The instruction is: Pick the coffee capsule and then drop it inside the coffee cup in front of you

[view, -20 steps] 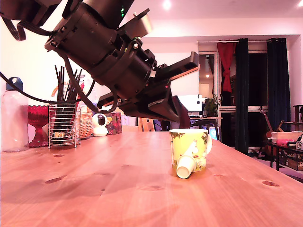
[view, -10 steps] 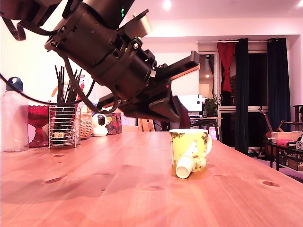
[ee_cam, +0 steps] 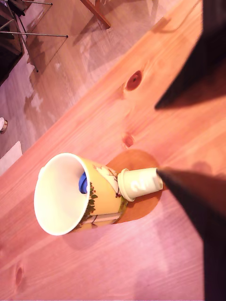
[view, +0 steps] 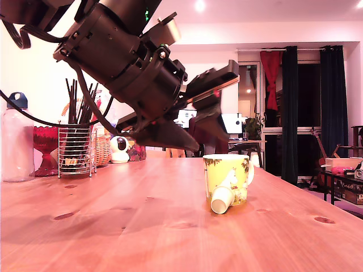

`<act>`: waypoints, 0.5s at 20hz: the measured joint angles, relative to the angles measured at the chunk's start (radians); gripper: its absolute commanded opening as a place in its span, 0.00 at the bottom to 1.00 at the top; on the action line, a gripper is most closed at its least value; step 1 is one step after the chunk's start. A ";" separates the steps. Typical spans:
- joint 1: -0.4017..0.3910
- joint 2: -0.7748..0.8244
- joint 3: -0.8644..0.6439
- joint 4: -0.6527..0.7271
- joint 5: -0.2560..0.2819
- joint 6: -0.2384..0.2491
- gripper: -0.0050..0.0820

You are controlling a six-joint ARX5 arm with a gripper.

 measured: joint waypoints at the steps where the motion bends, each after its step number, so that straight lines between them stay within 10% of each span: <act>1: 0.000 0.003 0.000 0.008 0.004 0.000 0.82; 10: 0.002 0.134 0.000 0.128 0.022 0.023 0.82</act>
